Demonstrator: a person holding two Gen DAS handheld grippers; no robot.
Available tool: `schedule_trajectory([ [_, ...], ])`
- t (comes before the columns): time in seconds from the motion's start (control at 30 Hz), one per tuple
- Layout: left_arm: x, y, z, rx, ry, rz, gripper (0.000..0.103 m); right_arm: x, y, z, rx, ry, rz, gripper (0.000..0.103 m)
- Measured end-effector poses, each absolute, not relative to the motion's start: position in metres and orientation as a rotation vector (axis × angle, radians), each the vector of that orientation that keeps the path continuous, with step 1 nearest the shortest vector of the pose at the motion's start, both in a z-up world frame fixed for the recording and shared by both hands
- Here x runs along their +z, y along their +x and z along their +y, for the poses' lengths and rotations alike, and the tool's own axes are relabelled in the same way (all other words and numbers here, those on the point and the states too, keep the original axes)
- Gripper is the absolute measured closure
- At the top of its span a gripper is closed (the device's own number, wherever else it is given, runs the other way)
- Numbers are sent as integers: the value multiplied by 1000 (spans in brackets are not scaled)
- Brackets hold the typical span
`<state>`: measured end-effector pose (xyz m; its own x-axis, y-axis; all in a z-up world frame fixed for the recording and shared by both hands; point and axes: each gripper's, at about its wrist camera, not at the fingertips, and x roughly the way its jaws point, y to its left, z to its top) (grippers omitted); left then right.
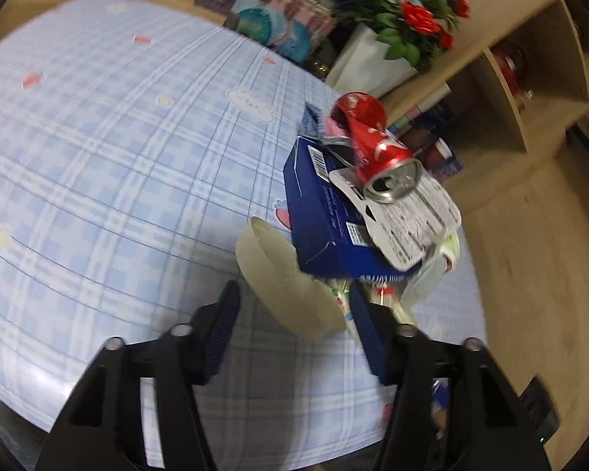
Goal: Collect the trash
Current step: 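Reach the left tool to the beige round lid and close on it, then carry the beige lid over the brown bin and open the left tool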
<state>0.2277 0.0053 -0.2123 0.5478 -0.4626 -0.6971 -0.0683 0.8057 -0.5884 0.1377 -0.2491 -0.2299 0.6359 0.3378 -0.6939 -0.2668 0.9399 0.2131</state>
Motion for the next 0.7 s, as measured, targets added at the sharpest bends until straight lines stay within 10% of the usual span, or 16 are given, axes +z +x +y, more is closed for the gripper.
schedule_trajectory([
  [0.23, -220, 218, 14, -215, -615, 997, 88, -228, 134, -251, 348, 100, 811, 46],
  [0.7, -194, 128, 32, -203, -438, 907, 88, -227, 99, -234, 410, 89, 802, 46],
])
